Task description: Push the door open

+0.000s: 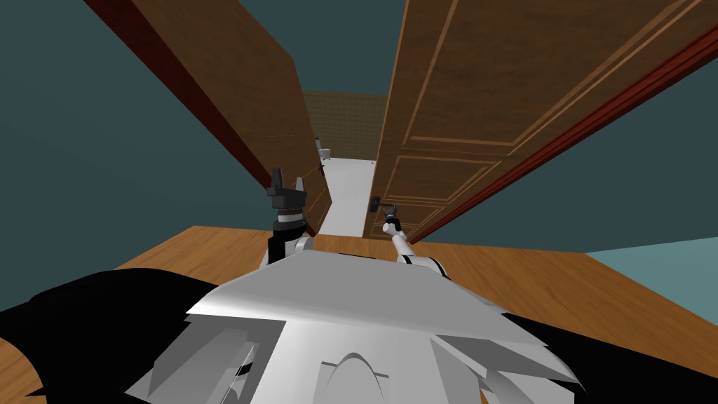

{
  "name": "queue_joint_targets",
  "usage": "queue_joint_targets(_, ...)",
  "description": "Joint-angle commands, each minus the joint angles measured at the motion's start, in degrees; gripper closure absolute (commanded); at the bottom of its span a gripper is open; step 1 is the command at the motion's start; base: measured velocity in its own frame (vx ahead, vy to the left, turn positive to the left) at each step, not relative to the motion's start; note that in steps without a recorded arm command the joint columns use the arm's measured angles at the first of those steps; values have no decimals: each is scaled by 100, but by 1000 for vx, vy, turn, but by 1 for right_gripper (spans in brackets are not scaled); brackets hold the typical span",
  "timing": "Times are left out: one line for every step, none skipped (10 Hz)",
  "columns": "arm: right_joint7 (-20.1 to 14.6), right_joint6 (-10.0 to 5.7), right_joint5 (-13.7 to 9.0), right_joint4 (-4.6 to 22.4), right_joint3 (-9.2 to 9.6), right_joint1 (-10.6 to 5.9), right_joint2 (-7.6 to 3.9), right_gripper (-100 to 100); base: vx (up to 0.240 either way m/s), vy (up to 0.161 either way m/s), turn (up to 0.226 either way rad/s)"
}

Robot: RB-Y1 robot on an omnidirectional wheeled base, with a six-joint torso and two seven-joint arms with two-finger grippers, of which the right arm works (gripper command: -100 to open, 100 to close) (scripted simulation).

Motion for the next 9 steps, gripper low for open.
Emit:
queue_joint_targets(280, -56, 286, 38, -58, -47, 25, -100, 1, 4, 19)
queue_joint_targets(280, -56, 382, 38, -58, -47, 25, -100, 0, 0, 0)
queue_joint_targets(502, -115, 588, 97, -102, -94, 38, -100, 0, 3, 15)
queue_joint_targets(502, -115, 660, 97, -102, -94, 38, -100, 0, 6, 21)
queue_joint_targets(711, -165, 879, 148, -139, -135, 52, -100, 1, 9, 17)
queue_joint_targets(872, -216, 1045, 199, -176, -175, 65, -100, 1, 10, 17)
queue_joint_targets(920, -216, 1140, 199, -176, -175, 65, -100, 1, 6, 8)
queue_joint_targets(1129, -267, 1350, 250, -213, -216, 78, -100, 1, 5, 14)
queue_joint_targets(1295, -318, 1519, 301, -251, -257, 92, -100, 1, 6, 20)
